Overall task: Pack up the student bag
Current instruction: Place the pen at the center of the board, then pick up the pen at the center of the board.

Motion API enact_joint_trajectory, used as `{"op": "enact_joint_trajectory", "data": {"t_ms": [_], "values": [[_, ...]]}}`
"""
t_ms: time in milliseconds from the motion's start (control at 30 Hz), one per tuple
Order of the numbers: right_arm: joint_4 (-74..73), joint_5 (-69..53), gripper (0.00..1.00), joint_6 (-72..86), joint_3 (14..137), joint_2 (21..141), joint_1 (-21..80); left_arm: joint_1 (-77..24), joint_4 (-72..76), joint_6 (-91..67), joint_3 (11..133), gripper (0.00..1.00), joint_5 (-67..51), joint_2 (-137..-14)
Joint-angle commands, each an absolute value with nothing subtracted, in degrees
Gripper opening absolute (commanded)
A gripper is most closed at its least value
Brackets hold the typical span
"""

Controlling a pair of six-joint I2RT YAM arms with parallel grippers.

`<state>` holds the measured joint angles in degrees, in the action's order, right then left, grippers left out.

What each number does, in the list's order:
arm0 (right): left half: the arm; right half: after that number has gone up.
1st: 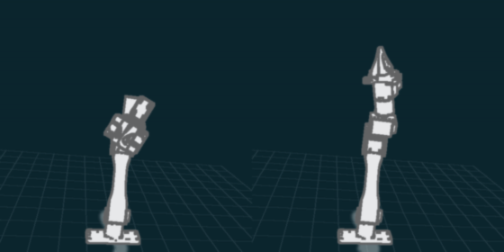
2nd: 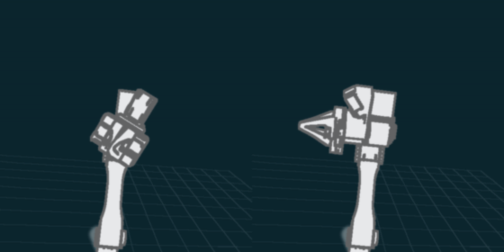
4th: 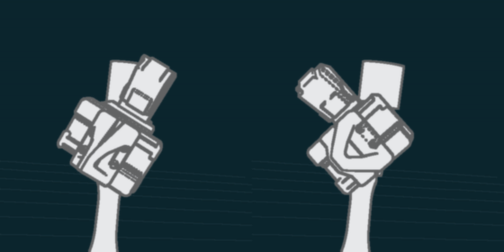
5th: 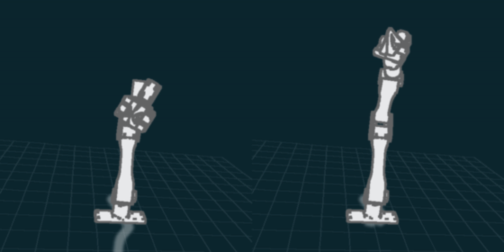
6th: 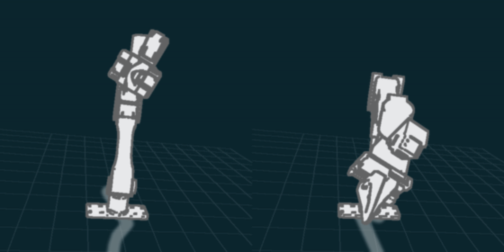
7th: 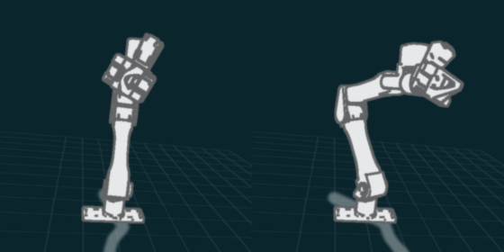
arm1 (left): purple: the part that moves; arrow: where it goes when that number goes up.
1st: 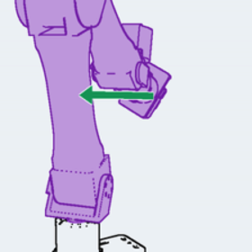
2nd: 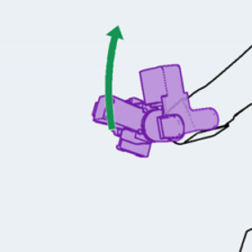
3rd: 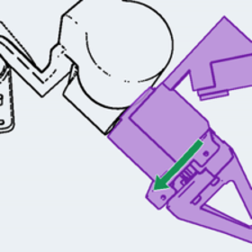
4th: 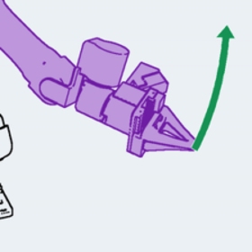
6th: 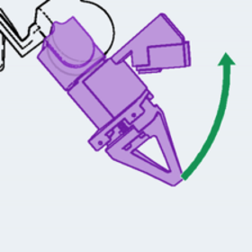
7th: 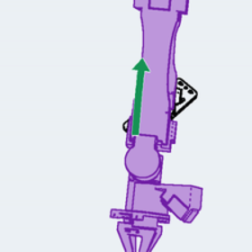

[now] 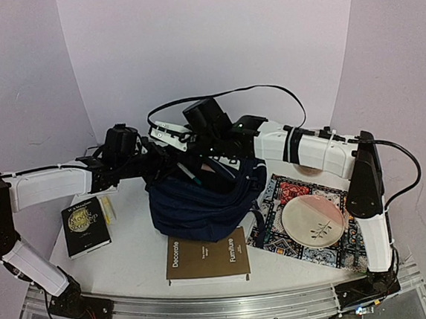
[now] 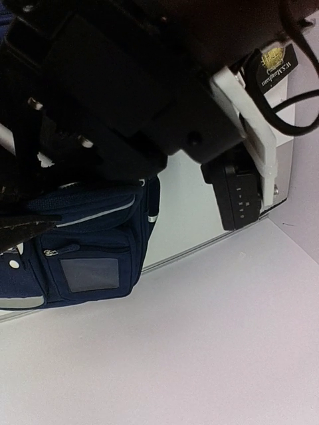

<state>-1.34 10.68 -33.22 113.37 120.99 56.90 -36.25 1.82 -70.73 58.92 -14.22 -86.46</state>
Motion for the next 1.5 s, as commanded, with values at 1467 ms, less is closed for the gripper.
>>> {"op": "enact_joint_trajectory", "data": {"t_ms": [1467], "values": [[4.22,12.73,0.00,-34.37,114.17,118.85,57.63,-15.38,-32.44,-36.13,60.82,0.51,13.60,-94.14]]}}
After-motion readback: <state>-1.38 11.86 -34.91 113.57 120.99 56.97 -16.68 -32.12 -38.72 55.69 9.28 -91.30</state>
